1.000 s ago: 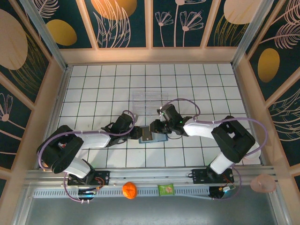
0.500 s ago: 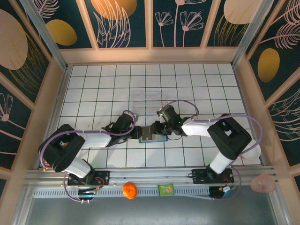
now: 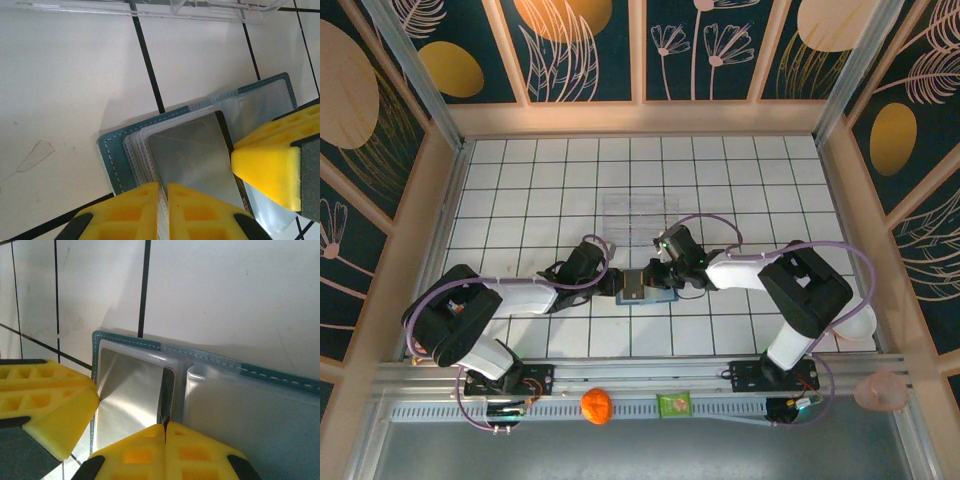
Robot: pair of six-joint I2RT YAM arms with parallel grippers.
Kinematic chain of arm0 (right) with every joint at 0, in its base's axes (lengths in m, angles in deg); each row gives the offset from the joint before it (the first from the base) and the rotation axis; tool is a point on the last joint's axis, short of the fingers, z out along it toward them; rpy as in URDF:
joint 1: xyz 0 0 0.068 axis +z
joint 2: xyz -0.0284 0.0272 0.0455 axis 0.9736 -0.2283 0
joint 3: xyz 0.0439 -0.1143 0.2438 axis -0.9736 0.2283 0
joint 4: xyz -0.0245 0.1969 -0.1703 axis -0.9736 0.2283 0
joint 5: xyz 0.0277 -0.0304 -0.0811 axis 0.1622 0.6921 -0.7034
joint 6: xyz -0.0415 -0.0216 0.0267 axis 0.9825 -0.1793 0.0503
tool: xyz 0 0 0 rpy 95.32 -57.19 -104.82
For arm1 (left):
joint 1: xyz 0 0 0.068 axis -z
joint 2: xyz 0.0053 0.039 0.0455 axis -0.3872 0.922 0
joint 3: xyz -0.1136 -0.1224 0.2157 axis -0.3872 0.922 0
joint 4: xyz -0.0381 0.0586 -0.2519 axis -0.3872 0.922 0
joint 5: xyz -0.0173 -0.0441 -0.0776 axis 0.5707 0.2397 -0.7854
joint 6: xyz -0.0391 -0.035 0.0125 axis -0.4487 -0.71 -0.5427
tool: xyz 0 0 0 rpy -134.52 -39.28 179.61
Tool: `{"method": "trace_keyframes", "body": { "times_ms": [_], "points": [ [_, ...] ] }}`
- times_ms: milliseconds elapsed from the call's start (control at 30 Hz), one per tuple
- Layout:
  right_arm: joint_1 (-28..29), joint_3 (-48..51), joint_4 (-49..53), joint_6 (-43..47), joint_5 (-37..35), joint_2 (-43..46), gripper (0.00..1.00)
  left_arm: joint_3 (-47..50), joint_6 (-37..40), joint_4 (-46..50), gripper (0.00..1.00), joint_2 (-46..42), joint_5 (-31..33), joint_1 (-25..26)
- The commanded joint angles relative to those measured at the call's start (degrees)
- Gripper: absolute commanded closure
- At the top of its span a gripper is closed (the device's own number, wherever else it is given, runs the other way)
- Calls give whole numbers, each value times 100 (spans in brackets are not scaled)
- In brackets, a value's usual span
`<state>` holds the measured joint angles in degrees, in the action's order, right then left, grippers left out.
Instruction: Take the credit cards out of the card holder
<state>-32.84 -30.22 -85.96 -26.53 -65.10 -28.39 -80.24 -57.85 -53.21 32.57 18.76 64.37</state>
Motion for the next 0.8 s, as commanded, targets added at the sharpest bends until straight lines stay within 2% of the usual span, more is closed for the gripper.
{"method": "trace_keyframes", "body": {
  "times_ms": [0, 467, 567, 667, 767],
  "points": [
    [61, -60, 157, 9, -198, 67, 100, 52, 54, 209, 88, 43, 4, 25],
    [96, 127, 581, -39, -942, 611, 100, 61, 56, 217, 89, -1, 7, 25],
    [144, 86, 432, 153, -716, 644, 100, 69, 45, 187, 85, -73, -22, 25],
    [180, -55, 387, 240, -273, 567, 91, 54, 50, 241, 86, -107, -5, 25],
    [142, -28, 276, 39, -38, 426, 88, 65, 43, 235, 86, -80, -30, 23]
  ]
}}
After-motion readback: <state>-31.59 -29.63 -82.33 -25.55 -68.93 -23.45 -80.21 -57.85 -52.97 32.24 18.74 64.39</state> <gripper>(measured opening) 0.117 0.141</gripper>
